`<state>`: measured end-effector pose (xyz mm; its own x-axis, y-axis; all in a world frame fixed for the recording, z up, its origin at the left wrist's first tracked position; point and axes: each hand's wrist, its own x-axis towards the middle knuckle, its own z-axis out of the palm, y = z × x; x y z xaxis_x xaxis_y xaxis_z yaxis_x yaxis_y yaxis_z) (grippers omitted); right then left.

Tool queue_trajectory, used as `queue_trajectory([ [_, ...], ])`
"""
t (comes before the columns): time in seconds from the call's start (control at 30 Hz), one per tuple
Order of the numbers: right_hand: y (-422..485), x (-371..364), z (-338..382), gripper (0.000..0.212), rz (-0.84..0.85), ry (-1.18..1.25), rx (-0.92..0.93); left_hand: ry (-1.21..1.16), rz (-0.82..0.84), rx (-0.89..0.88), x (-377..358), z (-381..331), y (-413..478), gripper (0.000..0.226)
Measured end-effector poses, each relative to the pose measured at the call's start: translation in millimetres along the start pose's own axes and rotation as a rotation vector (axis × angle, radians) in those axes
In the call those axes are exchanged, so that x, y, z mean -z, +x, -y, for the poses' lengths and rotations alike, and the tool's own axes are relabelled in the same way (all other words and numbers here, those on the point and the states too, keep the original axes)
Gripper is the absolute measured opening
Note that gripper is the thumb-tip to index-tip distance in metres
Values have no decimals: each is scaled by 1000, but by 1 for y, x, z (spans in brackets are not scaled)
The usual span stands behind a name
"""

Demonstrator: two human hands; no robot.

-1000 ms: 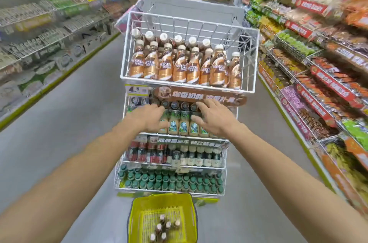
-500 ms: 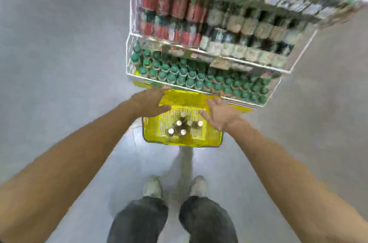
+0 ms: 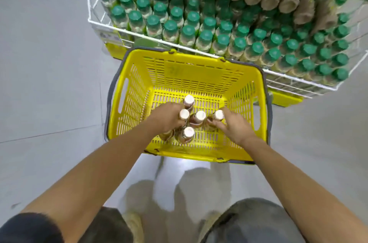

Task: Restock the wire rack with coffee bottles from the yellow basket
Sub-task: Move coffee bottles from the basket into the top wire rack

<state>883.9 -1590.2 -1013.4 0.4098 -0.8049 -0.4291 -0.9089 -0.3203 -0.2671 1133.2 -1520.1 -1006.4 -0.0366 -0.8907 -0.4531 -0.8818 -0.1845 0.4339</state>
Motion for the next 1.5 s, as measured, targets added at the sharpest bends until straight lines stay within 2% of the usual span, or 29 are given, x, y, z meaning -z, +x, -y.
queue_trajectory([
  [0.13,-21,44,14,37,-76,132,39,-105,-90,-5,32,-10,-25,32],
  [0.23,-63,132,44,34,-159,247,70,-243,-198,-57,112,-36,-76,25],
  [0.4,-143,369,140,31,-243,341,188,-398,-335,-82,346,-121,-173,16],
  [0.53,-211,574,226,35,-263,359,305,-569,-378,-149,553,-198,-248,23],
  [0.67,-268,752,305,47,-406,405,457,-549,-453,-264,741,-268,-320,42],
  [0.83,-297,903,363,18,-529,463,608,-629,-608,-362,894,-322,-369,22],
  [0.9,-295,939,376,12,-539,502,648,-673,-645,-381,929,-333,-371,19],
  [1.0,-277,977,393,23,-548,546,649,-677,-685,-357,972,-348,-363,31],
  [1.1,-247,1003,404,22,-548,590,642,-673,-690,-336,1001,-357,-343,21],
  [1.17,-223,1013,409,18,-518,636,628,-660,-685,-329,1015,-361,-325,23],
  [1.3,-178,1019,411,18,-497,691,566,-629,-605,-299,1036,-362,-288,24],
  [1.4,-152,1017,408,21,-522,747,469,-594,-512,-285,1042,-356,-264,6],
  [1.5,-137,1011,406,22,-547,796,379,-602,-478,-247,1041,-354,-242,17],
])
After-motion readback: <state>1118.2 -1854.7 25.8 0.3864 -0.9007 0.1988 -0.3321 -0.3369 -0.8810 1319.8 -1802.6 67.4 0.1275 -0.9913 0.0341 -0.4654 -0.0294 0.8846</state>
